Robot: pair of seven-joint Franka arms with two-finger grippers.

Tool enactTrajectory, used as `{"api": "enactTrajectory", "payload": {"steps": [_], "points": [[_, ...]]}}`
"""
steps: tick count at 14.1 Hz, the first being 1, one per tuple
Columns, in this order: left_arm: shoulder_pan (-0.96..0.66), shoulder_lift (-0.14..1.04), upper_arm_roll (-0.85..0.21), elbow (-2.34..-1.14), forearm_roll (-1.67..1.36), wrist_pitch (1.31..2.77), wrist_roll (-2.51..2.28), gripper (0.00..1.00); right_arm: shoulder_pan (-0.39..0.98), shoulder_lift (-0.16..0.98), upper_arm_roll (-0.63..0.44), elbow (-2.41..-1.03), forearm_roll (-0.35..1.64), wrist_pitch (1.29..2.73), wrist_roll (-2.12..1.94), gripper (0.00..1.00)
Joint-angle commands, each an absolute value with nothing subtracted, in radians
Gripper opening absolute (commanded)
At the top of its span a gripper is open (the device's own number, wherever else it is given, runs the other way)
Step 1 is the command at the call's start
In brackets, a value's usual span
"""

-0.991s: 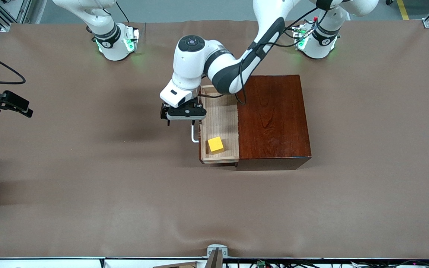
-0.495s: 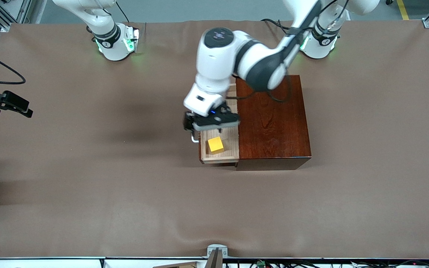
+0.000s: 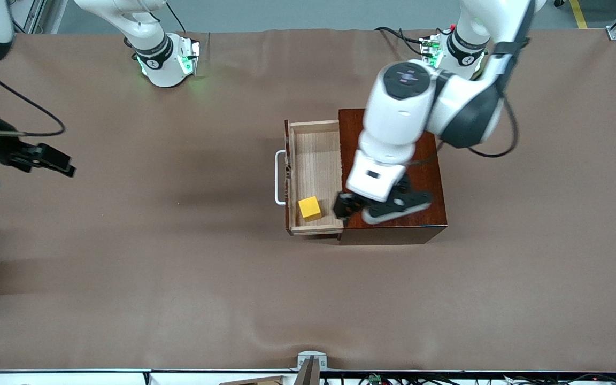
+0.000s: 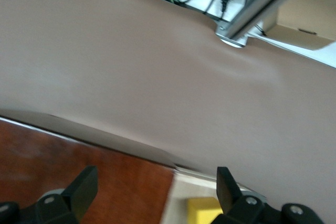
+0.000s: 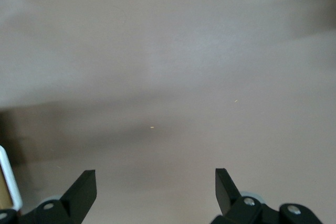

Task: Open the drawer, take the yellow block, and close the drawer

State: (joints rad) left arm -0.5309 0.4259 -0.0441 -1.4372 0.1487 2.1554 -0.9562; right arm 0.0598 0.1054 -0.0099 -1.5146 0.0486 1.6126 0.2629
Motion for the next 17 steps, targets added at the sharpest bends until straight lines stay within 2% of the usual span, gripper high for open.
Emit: {"api": "enactTrajectory", "payload": {"steps": [1, 6, 10, 14, 17], "points": [[-0.459, 0.316, -0.055, -1.572, 0.129, 2.148, -0.875, 1.0, 0.145, 0.11, -0.011, -1.505, 0.054, 1.614, 0.546, 1.0], [-0.347, 0.241, -0.055, -1.681, 0.129, 2.148, -0.701, 1.0, 0.372, 0.195, -0.011, -1.416, 0.051, 1.614, 1.185, 1.0], [-0.281, 0.18, -0.055, -1.762, 0.129, 2.148, -0.585, 1.0, 0.529, 0.334, -0.012, -1.293, 0.048, 1.653, 1.574, 1.0], [-0.201, 0.108, -0.055, -1.83, 0.095, 2.137, -0.424, 1.0, 0.644, 0.431, -0.012, -1.235, 0.046, 1.721, 1.845, 1.0], [-0.105, 0.068, -0.055, -1.825, 0.019, 2.028, -0.188, 1.0, 0.702, 0.486, -0.012, -1.232, 0.046, 1.807, 1.936, 1.0]]}}
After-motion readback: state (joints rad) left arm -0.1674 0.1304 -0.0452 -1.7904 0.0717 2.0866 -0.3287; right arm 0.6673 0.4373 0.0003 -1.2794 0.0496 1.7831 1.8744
